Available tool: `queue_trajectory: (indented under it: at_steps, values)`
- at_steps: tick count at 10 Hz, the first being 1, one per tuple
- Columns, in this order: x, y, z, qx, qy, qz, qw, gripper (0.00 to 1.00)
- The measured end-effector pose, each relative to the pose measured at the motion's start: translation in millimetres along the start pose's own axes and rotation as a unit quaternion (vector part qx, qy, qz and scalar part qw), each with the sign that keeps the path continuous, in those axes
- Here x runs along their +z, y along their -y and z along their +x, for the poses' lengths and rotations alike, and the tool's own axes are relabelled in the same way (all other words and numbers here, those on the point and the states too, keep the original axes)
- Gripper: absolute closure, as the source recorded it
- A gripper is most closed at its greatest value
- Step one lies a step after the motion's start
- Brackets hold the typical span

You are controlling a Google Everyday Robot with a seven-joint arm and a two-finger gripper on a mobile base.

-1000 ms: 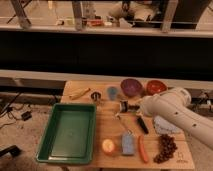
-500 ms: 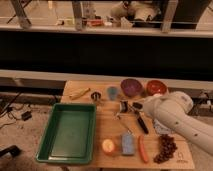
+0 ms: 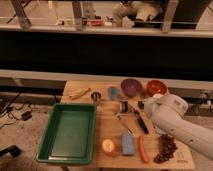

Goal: Place eraser in paper cup

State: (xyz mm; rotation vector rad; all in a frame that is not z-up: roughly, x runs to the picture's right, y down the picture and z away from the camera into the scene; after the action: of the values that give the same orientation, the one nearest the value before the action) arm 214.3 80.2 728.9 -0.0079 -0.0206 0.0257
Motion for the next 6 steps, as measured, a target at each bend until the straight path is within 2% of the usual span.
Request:
queue_trajectory:
  at_steps: [6]
  values:
    - [0.5, 0.5, -1.0, -0.001, 0.000, 0.001, 1.0000, 0.94]
